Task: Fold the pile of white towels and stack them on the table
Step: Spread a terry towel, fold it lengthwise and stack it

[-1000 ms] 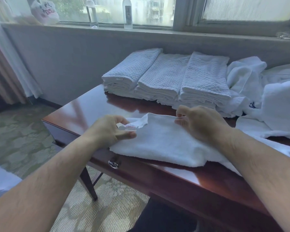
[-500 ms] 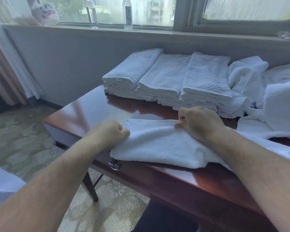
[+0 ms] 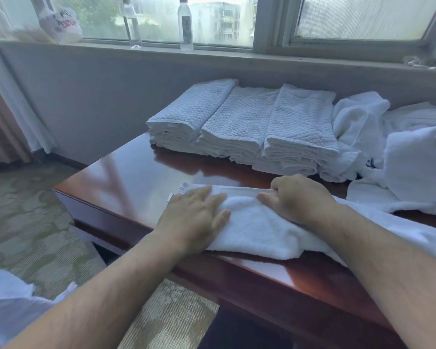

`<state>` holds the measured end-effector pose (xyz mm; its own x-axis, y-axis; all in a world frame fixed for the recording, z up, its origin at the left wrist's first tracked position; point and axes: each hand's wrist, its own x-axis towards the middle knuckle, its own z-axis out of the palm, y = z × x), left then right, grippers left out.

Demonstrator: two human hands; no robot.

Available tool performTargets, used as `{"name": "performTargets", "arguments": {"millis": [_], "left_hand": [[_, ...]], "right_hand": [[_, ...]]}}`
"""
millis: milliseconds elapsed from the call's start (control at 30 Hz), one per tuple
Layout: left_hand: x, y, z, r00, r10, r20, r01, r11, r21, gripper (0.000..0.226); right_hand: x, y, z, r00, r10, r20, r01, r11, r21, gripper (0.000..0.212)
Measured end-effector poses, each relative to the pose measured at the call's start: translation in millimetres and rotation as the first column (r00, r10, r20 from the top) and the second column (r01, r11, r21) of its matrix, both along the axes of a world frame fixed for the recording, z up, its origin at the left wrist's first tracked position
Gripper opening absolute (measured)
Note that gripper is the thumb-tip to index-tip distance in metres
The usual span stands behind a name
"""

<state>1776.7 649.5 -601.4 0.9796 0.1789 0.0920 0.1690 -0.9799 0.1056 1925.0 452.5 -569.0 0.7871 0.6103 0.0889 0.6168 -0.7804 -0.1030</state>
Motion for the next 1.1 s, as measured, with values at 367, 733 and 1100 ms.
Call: {"name": "performTargets", "arguments": {"millis": [367, 733, 1100], "left_hand": [[28.0, 51.9, 10.6, 0.969, -0.082, -0.234, 0.088, 0.996, 0.012, 0.057], [35.3, -52.7, -8.1, 0.989, -0.148, 0.021, 0.149, 0.986, -0.078, 0.064], [58.5, -54.6, 4.1, 0.990, -0.132, -0.057, 0.121, 0.980, -0.159, 0.055]], "right_hand": [[-8.3, -35.8, 3.3, 0.995, -0.080, -0.053, 0.082, 0.996, 0.044, 0.042], [-36.9, -108.4, -24.6, 0.969, -0.219, -0.112, 0.239, 0.948, 0.209, 0.062], [-45.0, -126.5, -32.5, 0.973, -0.229, 0.003, 0.219, 0.935, 0.280, 0.086]]}}
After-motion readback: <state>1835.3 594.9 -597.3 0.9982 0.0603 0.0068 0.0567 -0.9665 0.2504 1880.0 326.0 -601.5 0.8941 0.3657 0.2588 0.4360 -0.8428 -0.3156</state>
